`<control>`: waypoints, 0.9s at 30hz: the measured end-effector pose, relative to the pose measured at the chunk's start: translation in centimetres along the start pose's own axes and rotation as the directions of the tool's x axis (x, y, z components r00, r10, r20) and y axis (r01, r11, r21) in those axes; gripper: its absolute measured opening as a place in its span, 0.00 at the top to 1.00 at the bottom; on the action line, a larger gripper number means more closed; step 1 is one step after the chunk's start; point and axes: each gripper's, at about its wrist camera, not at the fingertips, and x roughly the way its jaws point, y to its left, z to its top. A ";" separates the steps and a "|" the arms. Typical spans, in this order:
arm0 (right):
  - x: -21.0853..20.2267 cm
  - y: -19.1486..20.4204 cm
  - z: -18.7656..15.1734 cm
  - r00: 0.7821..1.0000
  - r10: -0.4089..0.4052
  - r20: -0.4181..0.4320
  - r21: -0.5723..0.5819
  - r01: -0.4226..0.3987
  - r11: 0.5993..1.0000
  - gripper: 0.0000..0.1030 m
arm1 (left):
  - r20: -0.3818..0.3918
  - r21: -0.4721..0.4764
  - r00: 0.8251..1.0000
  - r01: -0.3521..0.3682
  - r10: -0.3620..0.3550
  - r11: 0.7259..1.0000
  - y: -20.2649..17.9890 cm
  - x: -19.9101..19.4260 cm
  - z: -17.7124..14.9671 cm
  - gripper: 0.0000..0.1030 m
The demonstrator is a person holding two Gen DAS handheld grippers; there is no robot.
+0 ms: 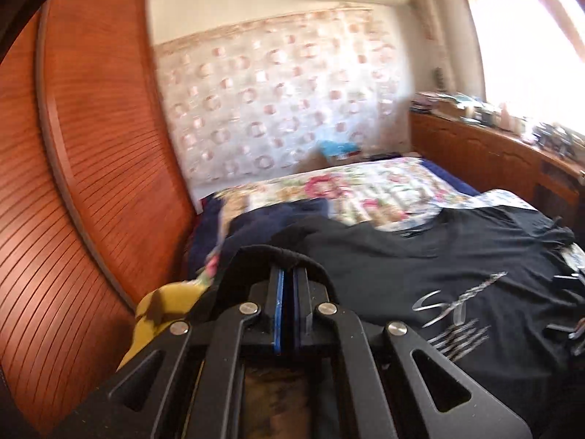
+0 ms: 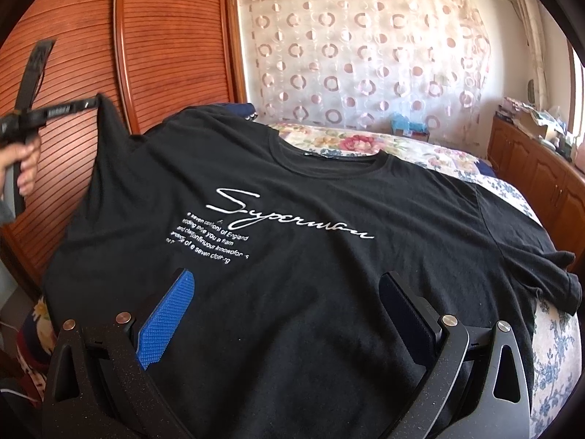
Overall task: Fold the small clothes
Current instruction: 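Grasp the shirt side nearest the left tool and fold it toward the print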
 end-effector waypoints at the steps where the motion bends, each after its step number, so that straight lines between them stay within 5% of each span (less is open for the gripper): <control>1: 0.0 -0.1 0.0 1.000 0.001 0.000 0.004 -0.001 1.000 0.00 | 0.000 0.017 1.000 0.022 -0.022 1.000 -1.0 0.2 0.3 1.00; 6: 0.0 -0.5 0.0 1.000 0.007 -0.001 0.024 -0.007 1.000 0.00 | -0.051 0.046 0.995 0.094 -0.091 0.995 -4.4 0.1 0.4 0.93; 14: -0.1 -0.8 0.2 1.000 0.028 -0.011 0.029 -0.027 0.999 0.00 | -0.028 -0.031 0.991 0.130 -0.131 0.991 -3.2 -4.0 -0.5 0.43; 19: -0.3 -0.6 1.3 1.000 0.029 -0.006 0.000 -0.029 1.000 0.00 | -0.003 -0.046 0.994 0.113 -0.113 0.993 -2.3 -6.4 -1.8 0.43; 27: 0.9 3.8 6.9 0.987 0.139 0.077 -0.160 -0.126 0.979 0.04 | 0.033 -0.138 0.997 0.077 -0.073 0.987 0.0 -8.8 -4.2 0.43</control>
